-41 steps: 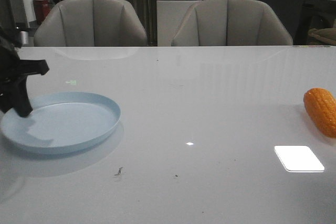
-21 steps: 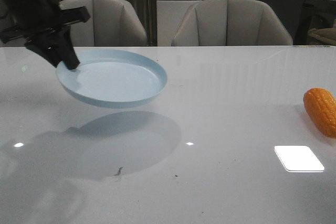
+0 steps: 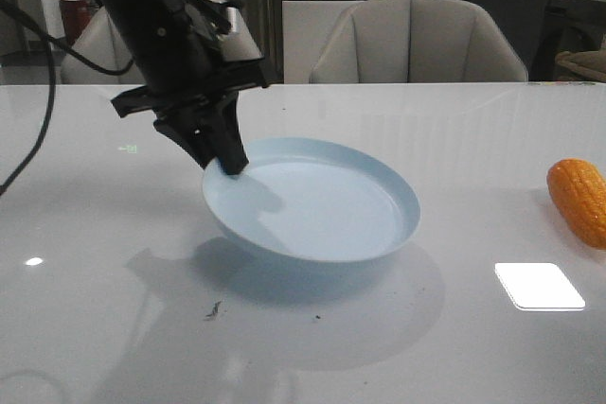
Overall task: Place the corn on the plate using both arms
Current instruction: 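Grip the plate rim with the left gripper and drag it toward the table center, then release the plate and raise the left gripper away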
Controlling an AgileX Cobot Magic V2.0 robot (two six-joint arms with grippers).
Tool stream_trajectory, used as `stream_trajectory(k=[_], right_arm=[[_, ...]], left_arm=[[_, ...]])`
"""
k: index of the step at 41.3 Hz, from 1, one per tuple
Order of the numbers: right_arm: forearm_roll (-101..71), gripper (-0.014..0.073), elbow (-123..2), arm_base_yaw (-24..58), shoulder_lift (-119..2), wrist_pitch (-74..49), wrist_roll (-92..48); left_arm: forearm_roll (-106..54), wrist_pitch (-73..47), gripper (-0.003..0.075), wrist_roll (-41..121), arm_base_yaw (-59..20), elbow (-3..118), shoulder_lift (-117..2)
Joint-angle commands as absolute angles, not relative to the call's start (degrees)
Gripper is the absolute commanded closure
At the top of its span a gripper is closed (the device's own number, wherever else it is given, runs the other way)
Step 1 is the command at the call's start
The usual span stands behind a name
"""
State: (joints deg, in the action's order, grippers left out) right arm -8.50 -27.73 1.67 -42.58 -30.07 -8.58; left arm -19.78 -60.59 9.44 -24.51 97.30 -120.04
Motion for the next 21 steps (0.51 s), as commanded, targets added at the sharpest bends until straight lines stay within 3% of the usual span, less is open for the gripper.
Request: stream_trajectory(k=[1,11,21], right_arm=[[-8.39,0.0012,-29.90,1.61,-42.57,-26.66,-8.66],[-8.39,0.0012,-29.90,1.61,-42.57,-27.59,-8.66],[-8.39,0.0012,-29.90,1.61,-42.57,-28.37,-8.66]], left_arm=[[-21.85,-60.07,0.0631,9.24,-25.91,99.16,-118.22],[-21.57,-60.87,0.0605,9.24,-26.26,99.16,-121.81],[-21.06,-61.37,0.0401,9.24,-26.26,99.16,-122.48]])
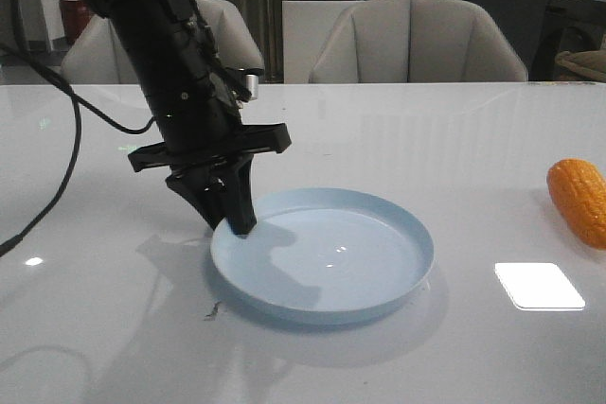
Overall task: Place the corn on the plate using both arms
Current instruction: 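Release the plate and raise the left gripper away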
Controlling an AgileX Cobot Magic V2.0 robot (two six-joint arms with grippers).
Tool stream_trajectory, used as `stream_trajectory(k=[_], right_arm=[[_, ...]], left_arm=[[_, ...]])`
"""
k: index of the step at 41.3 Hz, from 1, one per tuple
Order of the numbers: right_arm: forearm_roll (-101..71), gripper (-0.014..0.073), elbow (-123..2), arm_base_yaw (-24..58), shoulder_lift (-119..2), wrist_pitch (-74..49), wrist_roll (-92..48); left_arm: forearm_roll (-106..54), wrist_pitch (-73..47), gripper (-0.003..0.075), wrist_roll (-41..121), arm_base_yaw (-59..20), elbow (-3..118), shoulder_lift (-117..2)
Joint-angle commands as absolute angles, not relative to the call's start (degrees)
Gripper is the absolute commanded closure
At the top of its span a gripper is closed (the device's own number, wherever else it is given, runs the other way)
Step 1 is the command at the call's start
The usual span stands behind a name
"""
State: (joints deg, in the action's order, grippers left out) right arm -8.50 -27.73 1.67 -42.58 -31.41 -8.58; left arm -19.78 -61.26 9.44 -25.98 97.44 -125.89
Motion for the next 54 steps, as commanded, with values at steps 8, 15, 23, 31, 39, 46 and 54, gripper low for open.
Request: stream_trajectory(k=[8,15,23,31,39,46,54], right_arm=[[-8.39,0.0012,-29.90,1.61,-42.57,-28.60,-8.66],[-8.39,0.0012,-29.90,1.61,-42.57,-29.27,-8.66],[-8.39,0.0012,-29.90,1.61,-42.57,-29.65,-8.66],[-8.39,0.0012,-29.90,1.61,-42.57,-29.65,-8.66],[-8.39,0.0012,-29.90,1.61,-42.57,-29.65,-8.66],[-8.39,0.0012,-29.90,1.61,-42.57,-29.65,-8.66],[-8.39,0.0012,-29.90,1.61,-42.57,-29.65,-8.66]], left_arm=[[-18.69,-61.77,0.0337,9.24,-26.26,99.33,-122.48],[-17.52,-63.83,0.0337,9.24,-25.41,101.64,-122.24],[-13.88,-68.01,0.0337,9.35,-24.22,110.33,-121.77],[-11.77,-64.84,0.0337,9.35,-22.57,119.12,-119.42],[-6.45,-61.14,0.0337,9.35,-20.90,122.04,-113.41],[-4.35,-59.97,0.0337,9.35,-17.43,122.04,-107.81],[-2.19,-57.62,0.0337,9.24,-11.77,120.05,-102.71]])
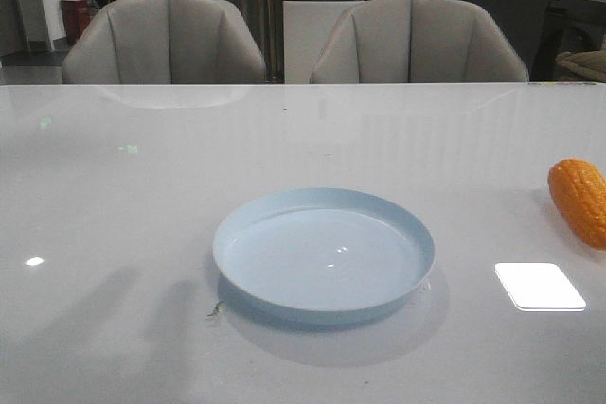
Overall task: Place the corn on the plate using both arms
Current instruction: 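Release the plate and raise the left gripper away, then lower the right gripper over the orange corn cob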
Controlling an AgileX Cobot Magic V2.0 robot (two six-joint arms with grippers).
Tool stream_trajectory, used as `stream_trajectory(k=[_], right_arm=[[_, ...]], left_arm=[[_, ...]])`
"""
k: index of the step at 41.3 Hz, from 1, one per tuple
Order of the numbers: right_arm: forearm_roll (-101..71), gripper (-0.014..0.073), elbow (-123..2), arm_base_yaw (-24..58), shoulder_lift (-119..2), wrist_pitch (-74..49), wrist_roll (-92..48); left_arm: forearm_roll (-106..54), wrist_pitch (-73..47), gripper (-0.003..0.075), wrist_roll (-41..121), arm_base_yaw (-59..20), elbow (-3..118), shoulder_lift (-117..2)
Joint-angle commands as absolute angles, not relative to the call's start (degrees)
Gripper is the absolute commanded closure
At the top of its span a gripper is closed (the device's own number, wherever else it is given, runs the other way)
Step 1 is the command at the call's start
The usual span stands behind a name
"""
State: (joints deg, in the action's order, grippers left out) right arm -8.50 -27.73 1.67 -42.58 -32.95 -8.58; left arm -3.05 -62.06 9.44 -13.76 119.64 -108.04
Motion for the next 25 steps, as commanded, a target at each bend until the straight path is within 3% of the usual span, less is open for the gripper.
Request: stream_trajectory(k=[1,11,25], right_arm=[[-8.39,0.0012,-29.90,1.61,-42.57,-29.65,-8.66],[-8.39,0.0012,-29.90,1.61,-42.57,-29.65,-8.66],[-8.45,0.0012,-29.90,1.61,-42.62,-31.61,-8.55]], left_arm=[[-2.16,-57.15,0.0337,9.24,-11.12,119.45,-102.17],[-2.27,-46.44,0.0337,8.78,-5.96,102.82,-93.30],[-6.75,-15.67,0.0337,8.66,-5.95,56.35,-69.83]])
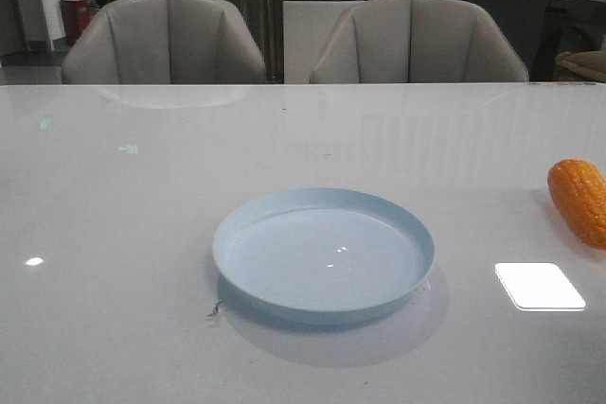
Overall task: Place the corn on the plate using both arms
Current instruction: 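Lower the right gripper over the orange corn cob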
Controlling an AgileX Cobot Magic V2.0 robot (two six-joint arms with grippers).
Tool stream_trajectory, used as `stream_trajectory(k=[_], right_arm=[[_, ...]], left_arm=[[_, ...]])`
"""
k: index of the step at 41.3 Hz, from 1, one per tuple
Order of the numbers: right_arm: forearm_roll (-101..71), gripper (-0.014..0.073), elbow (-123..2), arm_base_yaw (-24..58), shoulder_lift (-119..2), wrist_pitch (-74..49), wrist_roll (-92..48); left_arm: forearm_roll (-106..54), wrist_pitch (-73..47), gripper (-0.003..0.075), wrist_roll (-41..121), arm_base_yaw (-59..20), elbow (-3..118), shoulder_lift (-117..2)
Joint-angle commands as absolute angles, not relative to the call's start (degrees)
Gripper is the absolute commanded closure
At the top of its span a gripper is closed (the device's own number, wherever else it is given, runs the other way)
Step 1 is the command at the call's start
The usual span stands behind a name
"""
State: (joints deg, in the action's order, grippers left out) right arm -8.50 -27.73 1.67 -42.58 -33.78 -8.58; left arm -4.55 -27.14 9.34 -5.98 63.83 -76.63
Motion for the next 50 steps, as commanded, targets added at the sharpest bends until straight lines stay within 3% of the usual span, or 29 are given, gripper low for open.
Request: stream_trajectory(k=[1,7,13,27,41,50], right_arm=[[-8.45,0.0012,-29.90,1.61,-42.62,-31.75,-8.55],[-8.48,0.0012,-30.08,1.61,-42.62,-31.12,-8.48],[-8.48,0.0012,-33.32,1.61,-43.86,-31.64,-8.43],[-8.48,0.0012,-48.88,1.61,-58.89,-34.13,-5.37],[-7.99,0.0012,-66.96,1.32,-81.97,-40.40,-3.87],[-5.96,0.0012,-76.79,-2.39,-93.91,-46.86,3.32]], left_arm=[[-7.16,-13.42,0.0337,8.66,-5.95,52.61,-67.92],[-7.17,-8.06,0.0337,8.66,-5.95,38.59,-59.58],[-7.17,-7.69,0.0337,8.66,-5.95,32.98,-53.32],[-7.17,-9.42,0.0337,8.66,-5.95,32.43,-49.88],[-7.17,-11.23,0.0337,8.66,-5.95,32.43,-49.88],[-7.17,-11.23,0.0337,8.66,-5.95,32.43,-49.88]])
